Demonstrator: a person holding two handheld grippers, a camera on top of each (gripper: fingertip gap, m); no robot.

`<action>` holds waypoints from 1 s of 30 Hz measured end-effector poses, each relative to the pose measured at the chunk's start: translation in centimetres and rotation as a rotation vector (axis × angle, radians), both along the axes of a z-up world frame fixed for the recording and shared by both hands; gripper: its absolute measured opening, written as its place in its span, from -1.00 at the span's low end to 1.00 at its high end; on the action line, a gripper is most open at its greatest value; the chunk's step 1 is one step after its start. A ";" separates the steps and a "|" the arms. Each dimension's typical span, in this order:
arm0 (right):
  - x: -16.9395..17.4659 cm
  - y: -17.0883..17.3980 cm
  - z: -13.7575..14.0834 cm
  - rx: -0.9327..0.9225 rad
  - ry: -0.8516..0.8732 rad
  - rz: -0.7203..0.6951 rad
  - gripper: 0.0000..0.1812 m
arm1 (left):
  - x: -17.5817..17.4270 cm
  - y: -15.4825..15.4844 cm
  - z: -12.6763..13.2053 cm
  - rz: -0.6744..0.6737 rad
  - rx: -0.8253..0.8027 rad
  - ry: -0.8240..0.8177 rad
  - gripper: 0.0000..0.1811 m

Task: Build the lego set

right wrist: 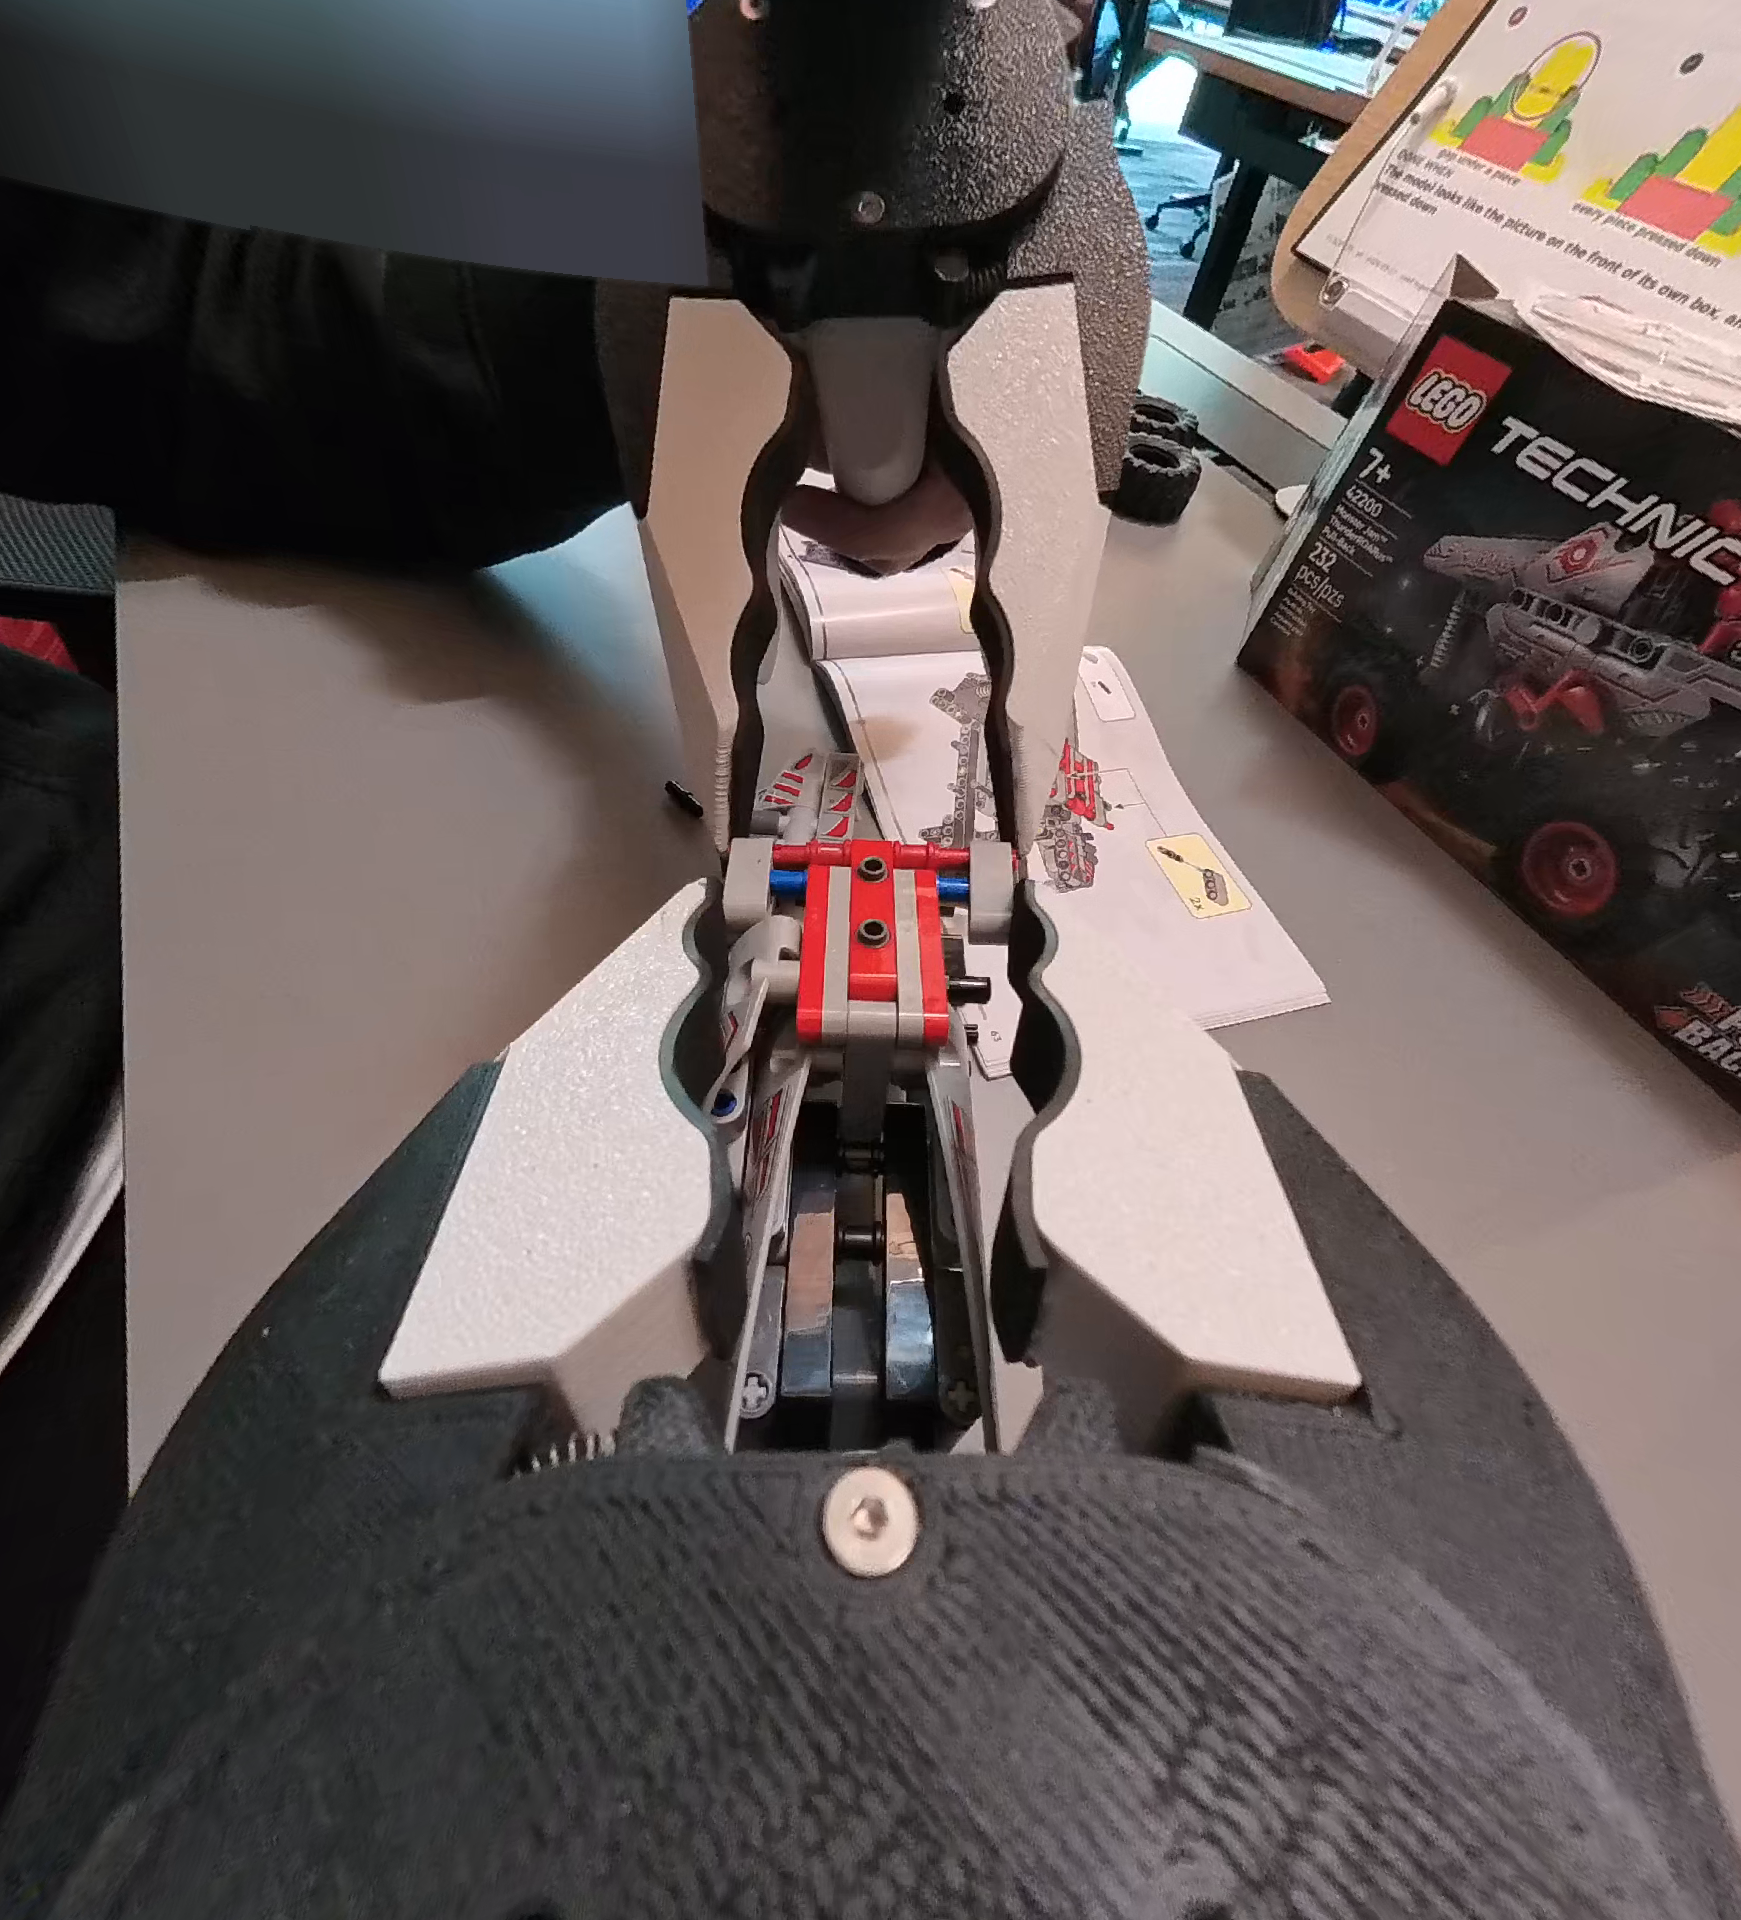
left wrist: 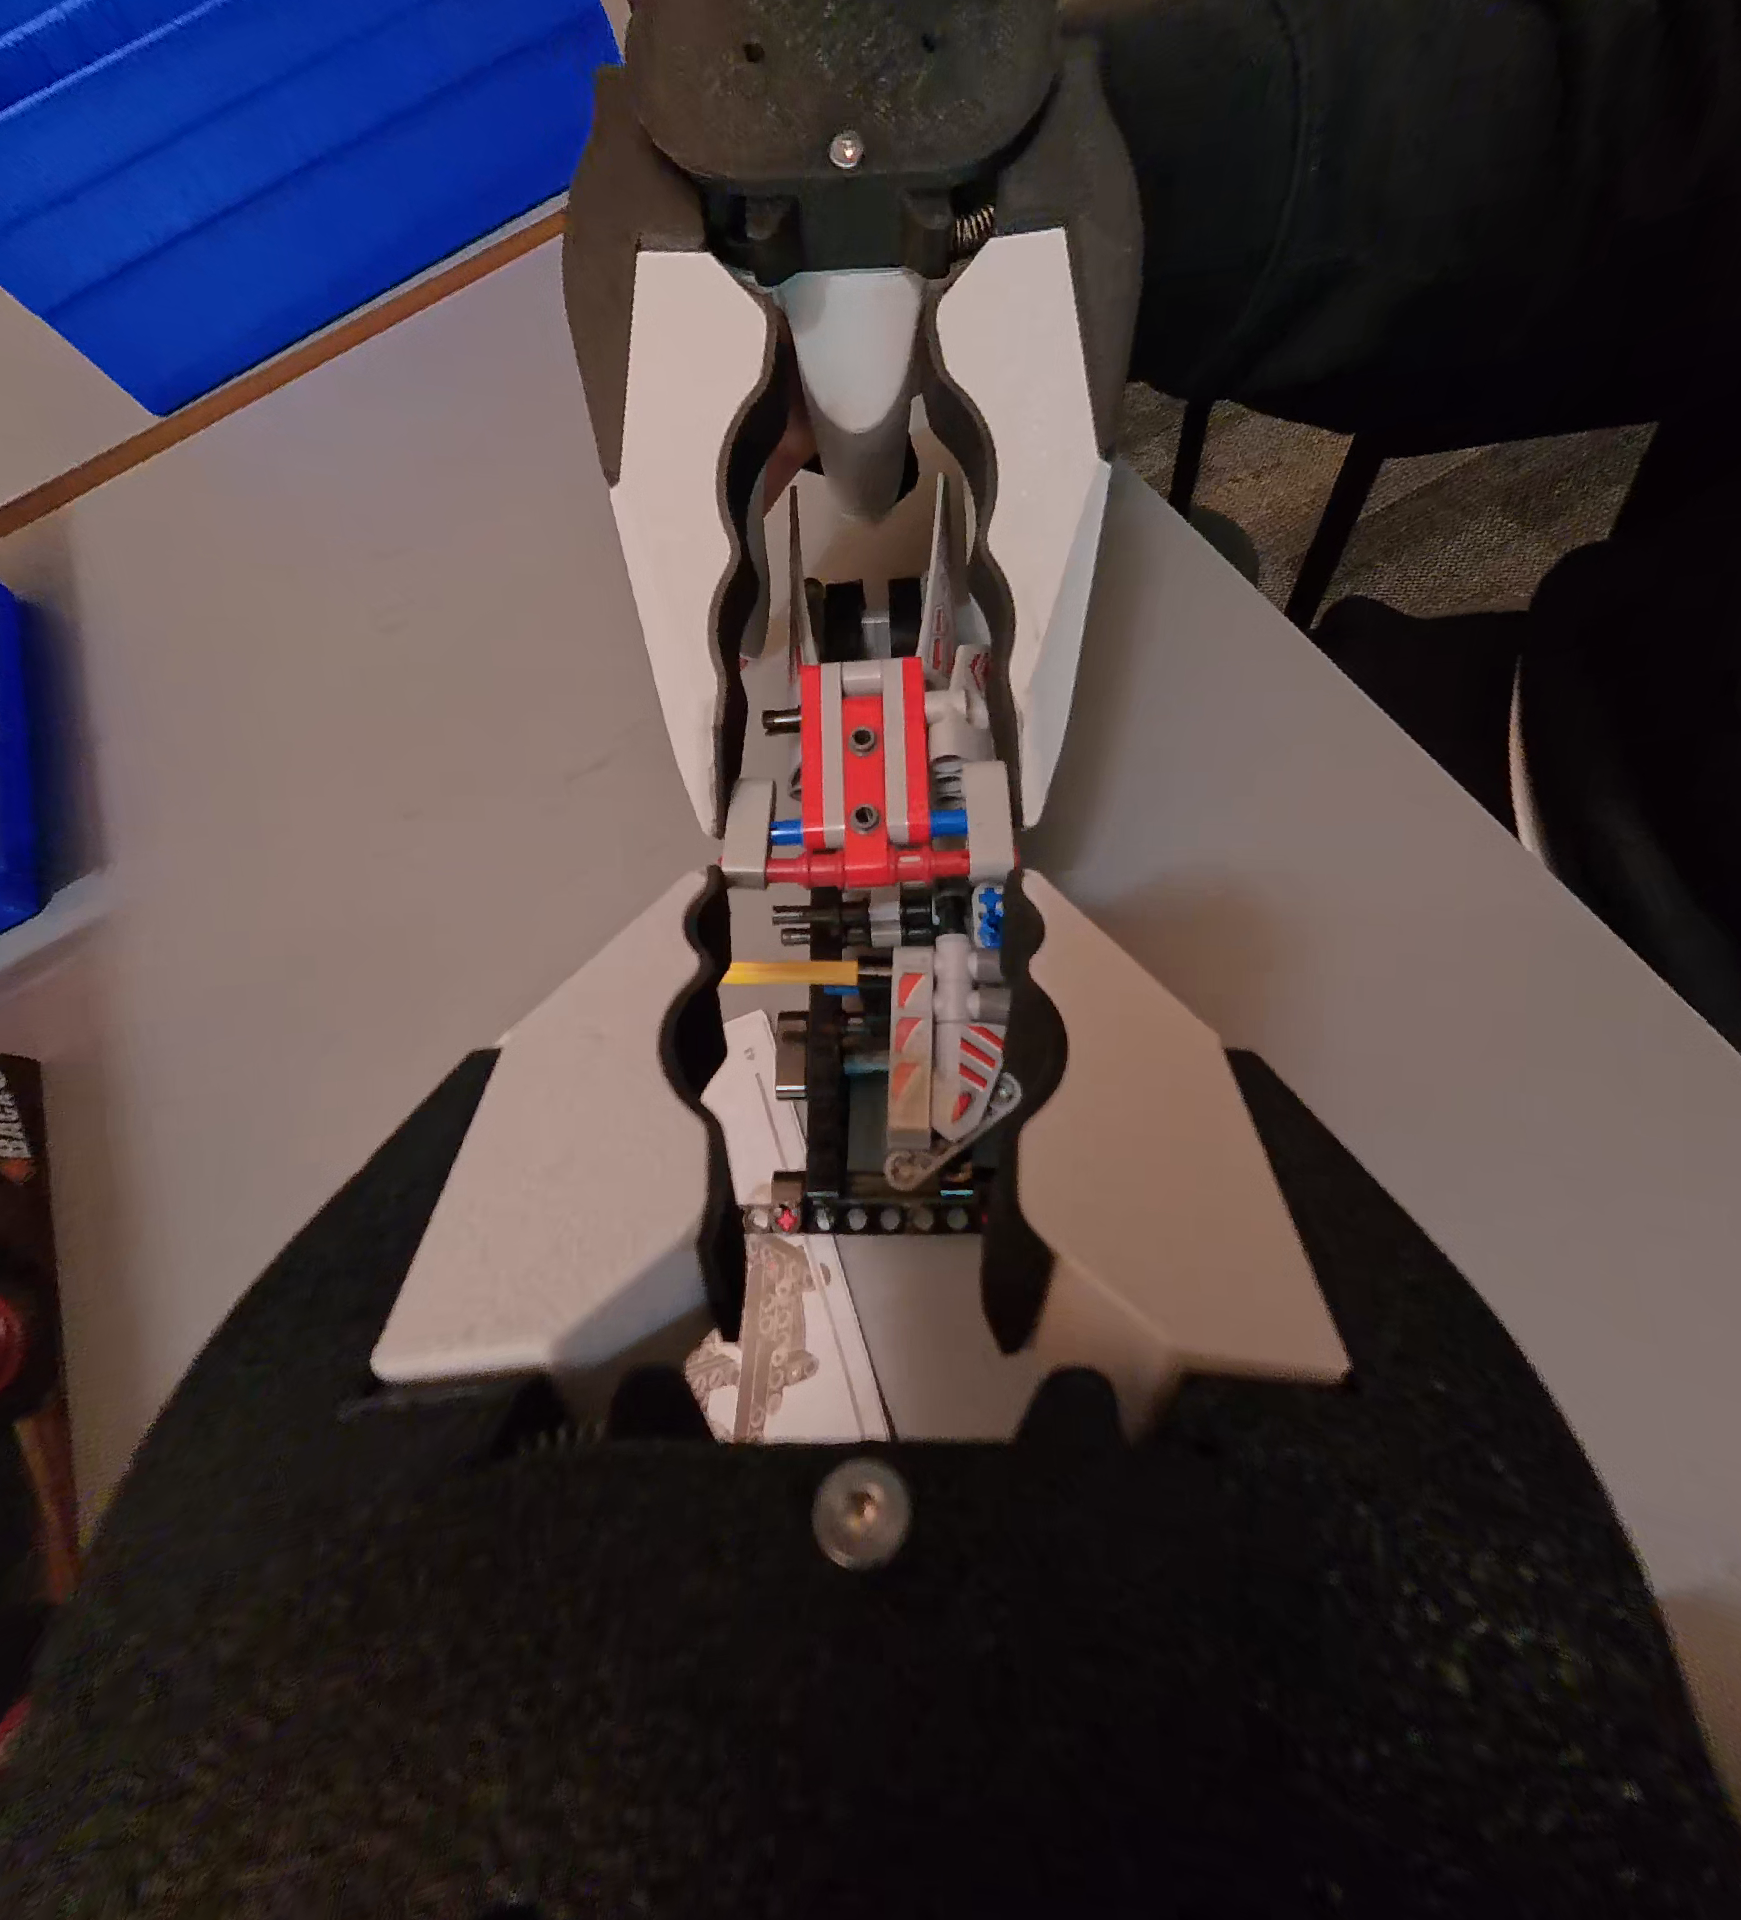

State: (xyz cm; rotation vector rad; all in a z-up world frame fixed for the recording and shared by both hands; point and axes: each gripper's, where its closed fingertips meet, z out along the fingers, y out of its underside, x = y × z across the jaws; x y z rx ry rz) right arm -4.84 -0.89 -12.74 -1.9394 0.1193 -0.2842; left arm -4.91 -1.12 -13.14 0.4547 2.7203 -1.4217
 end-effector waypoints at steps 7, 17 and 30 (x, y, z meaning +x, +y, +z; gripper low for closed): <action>-0.1 0.0 0.0 -0.012 -0.002 0.001 -0.41 | 0.0 0.0 0.0 -0.002 0.004 0.014 -0.46; -0.1 0.1 0.1 -0.038 -0.012 0.000 -0.47 | -0.1 0.1 0.0 -0.001 0.032 -0.061 -0.52; -0.1 0.1 0.2 -0.022 -0.055 -0.002 -0.45 | -0.1 -0.2 0.1 -0.005 0.011 -0.041 -0.52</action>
